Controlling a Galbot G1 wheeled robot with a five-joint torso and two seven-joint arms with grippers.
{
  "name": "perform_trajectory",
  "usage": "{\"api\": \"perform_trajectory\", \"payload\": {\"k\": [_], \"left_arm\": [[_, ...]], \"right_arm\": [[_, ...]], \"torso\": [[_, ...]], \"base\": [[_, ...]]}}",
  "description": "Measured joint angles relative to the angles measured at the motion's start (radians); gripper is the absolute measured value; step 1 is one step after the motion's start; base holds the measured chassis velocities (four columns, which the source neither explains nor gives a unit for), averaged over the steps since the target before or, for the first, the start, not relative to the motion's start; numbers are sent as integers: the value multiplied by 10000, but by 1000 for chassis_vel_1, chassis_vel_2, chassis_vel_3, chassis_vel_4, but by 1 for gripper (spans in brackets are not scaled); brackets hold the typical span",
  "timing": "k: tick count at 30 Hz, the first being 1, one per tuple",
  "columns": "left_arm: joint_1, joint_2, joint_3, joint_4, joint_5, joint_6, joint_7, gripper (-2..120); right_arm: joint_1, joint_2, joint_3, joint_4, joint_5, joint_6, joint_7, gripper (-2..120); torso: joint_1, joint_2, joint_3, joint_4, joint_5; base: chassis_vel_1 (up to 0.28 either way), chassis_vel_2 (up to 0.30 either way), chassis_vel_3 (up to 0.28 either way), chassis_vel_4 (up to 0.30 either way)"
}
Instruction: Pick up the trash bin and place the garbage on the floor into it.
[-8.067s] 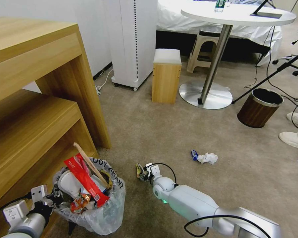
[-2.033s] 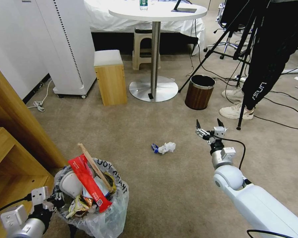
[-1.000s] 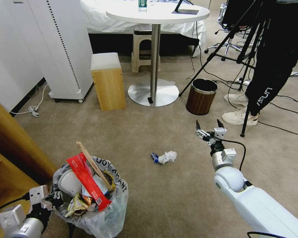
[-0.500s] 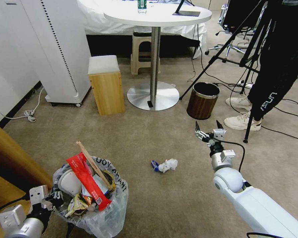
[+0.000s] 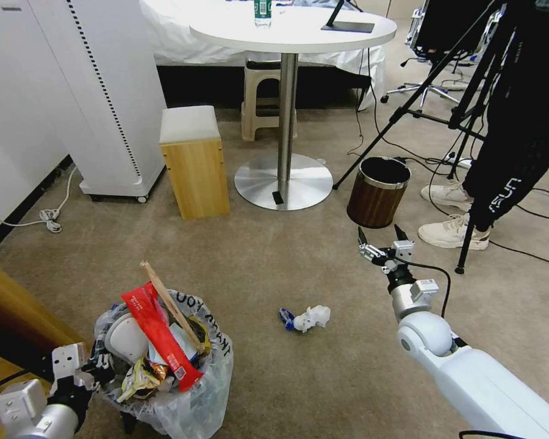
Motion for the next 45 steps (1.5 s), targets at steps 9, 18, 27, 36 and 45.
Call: {"api": "perform_trajectory", "payload": {"k": [9,18,27,36,45], "left_arm": [[9,-20,163,-237,65,-54,47,0],[-58,-24,266,-264,53,-44,71,0],[-55,-8,269,-305,-53,-65,111,0],[-70,64,258,-290,-99,-75,111,0],[-148,45,348,-147,-58,-112,163,0]], "right_arm": [[130,-173,-874,-149,2586,-612,-998,100],[-354,87,-793,-449,2618,-169,-882,100],[-496,1771,191,-1117,2769,486,108,100],[-458,1809,-61,-1014,2643,-1131,1451,99],[-346,707,-368,-1509,-1887,-1306,378,100]], "torso": [[0,0,0,1,2],[0,0,0,0,-1],[0,0,1,0,2],[0,0,1,1,2],[0,0,1,-1,4]], "base": [[0,0,0,0],[0,0,0,0],[0,0,0,0],[0,0,0,0],[0,0,0,0]]}}
